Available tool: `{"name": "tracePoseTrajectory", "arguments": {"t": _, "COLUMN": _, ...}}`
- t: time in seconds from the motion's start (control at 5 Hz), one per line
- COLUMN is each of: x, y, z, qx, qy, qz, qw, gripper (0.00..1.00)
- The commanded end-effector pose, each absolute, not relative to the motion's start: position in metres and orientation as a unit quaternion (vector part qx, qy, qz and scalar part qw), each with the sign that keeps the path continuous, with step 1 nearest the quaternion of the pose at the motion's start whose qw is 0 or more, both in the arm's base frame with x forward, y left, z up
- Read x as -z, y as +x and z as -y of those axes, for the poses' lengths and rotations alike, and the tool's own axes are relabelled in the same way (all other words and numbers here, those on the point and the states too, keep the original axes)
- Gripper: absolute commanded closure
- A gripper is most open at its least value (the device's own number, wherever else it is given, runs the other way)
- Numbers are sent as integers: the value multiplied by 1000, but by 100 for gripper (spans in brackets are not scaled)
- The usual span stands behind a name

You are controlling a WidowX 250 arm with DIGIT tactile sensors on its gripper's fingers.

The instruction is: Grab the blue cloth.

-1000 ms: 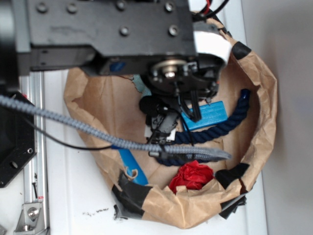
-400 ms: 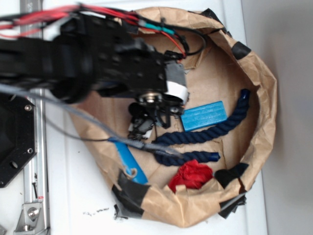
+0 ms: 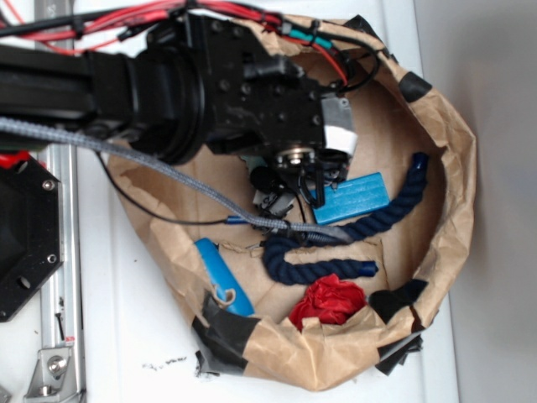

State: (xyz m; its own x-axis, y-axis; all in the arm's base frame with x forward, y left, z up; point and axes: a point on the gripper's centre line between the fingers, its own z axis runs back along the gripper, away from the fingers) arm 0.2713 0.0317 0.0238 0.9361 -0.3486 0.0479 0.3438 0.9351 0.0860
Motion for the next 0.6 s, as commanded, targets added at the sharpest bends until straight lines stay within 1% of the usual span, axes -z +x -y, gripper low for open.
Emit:
{"name": "tracePoseTrajectory", "arguments": {"t": 0.0, "x": -140, "y": 276, "z": -31, "qx": 96, "qy": 105, "qz": 68, "qw": 987, "gripper": 100}}
{"name": "tracePoseTrajectory", "arguments": {"t": 0.2, "x": -190, "y": 273, "z": -15, "qx": 48, "qy": 39, "qz": 32, "qw": 998, "gripper": 100}}
{"name": "tracePoseTrajectory", "arguments": {"t": 0.4, "x": -202, "y": 267, "z": -9, "qx": -57, "qy": 4, "qz": 10, "qw": 998, "gripper": 100}}
